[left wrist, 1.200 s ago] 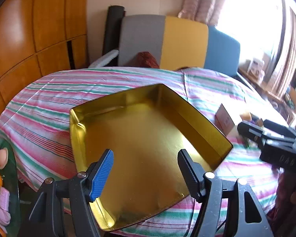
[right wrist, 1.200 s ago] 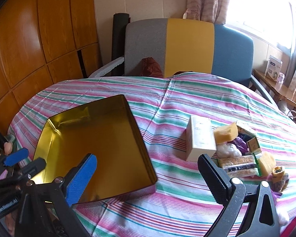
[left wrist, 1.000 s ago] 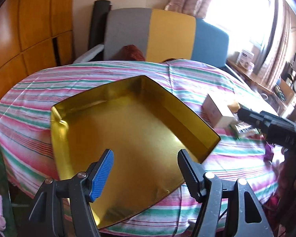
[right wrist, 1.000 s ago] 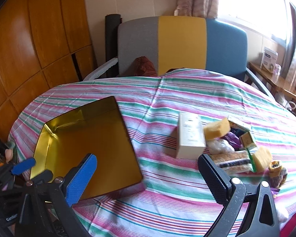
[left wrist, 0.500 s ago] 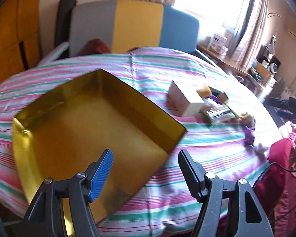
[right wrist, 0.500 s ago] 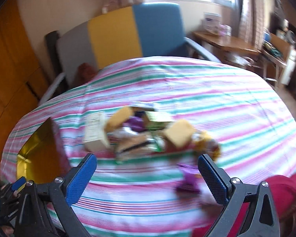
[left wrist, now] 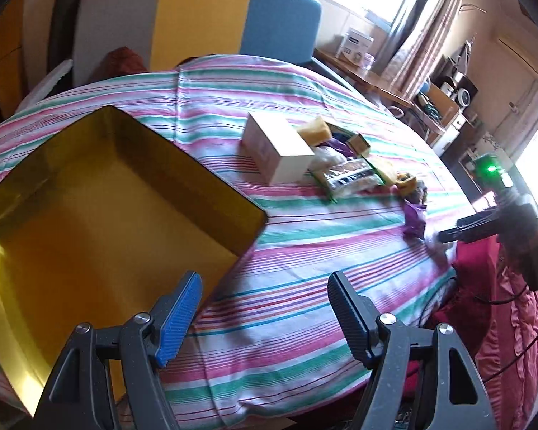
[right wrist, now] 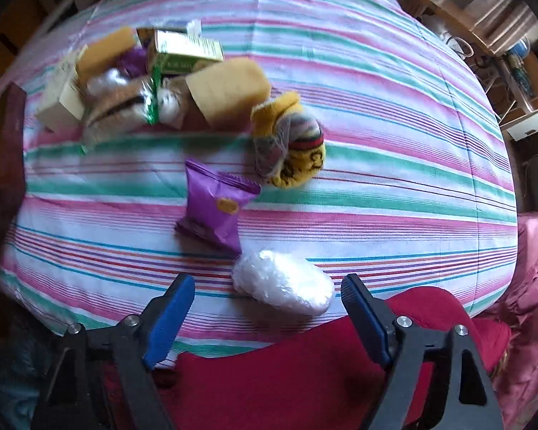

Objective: Organize objects
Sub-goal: 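Move the right gripper to the white plastic-wrapped bundle and grasp it, then grasp the purple snack packet with the left gripper while the right gripper holds the bundle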

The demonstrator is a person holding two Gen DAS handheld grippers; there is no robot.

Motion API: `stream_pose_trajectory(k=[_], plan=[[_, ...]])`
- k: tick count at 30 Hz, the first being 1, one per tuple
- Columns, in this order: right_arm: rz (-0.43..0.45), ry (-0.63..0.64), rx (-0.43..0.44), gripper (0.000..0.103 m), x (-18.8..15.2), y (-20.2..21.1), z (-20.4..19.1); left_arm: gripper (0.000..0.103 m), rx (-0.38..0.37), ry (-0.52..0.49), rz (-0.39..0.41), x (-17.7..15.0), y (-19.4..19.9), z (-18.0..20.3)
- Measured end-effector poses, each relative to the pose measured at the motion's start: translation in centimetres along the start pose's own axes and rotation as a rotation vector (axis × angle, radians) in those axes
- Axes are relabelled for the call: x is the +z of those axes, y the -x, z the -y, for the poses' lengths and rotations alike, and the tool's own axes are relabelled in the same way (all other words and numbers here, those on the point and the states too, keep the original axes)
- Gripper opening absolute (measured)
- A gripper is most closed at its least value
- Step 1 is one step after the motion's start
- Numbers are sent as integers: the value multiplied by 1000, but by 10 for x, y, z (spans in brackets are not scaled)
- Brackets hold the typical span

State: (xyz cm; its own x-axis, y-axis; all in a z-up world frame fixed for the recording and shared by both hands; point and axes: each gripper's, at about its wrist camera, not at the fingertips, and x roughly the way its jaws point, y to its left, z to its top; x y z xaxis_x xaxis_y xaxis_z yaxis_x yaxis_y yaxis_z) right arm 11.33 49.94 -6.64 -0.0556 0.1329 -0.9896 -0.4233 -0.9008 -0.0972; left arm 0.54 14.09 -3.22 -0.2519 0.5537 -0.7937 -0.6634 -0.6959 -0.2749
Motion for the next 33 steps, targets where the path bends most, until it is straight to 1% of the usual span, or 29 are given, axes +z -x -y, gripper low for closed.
stream_pose_trajectory(k=[2,4,5,6,7,8,10,11,13,15,17,20,22,26,27,33], plan=[[-60,33,-20,82,2,-14,0,74,-15,-17,-6,3,-4,6],[-95,55,-47,78,3,-26,-1,74,-34,-43,-16,7,-8,14],[-107,63,-57,68,2,-31,-1,74,-42,-53,-20,10,-10,17],[-116,68,-72,54,1,-37,0,74,-54,-65,-24,12,-13,21],[-116,65,-91,53,0,-40,2,74,-71,-76,-29,15,-16,25],[-105,58,-97,47,-2,-40,4,74,-94,-87,-32,18,-19,29],[-58,26,-82,43,-6,-33,10,74,-139,-107,-36,25,-26,37],[-25,0,-83,37,-10,-27,15,74,-154,-121,-35,28,-29,43],[48,-68,-93,37,-16,-14,27,73,-188,-157,-41,37,-41,58],[126,-144,-99,37,-21,1,42,72,-202,-184,-56,42,-53,73],[178,-197,-85,37,-26,2,49,72,-220,-212,-86,46,-68,89],[203,-245,-35,35,-31,-2,50,68,-253,-248,-124,53,-90,116],[241,-268,-7,35,-31,0,51,64,-268,-277,-145,58,-104,135],[256,-337,83,35,-37,3,66,62,-294,-337,-181,64,-132,173],[259,-349,97,35,-34,7,65,61,-303,-348,-195,65,-140,182],[283,-377,131,35,-33,5,61,61,-308,-383,-259,61,-177,219]])
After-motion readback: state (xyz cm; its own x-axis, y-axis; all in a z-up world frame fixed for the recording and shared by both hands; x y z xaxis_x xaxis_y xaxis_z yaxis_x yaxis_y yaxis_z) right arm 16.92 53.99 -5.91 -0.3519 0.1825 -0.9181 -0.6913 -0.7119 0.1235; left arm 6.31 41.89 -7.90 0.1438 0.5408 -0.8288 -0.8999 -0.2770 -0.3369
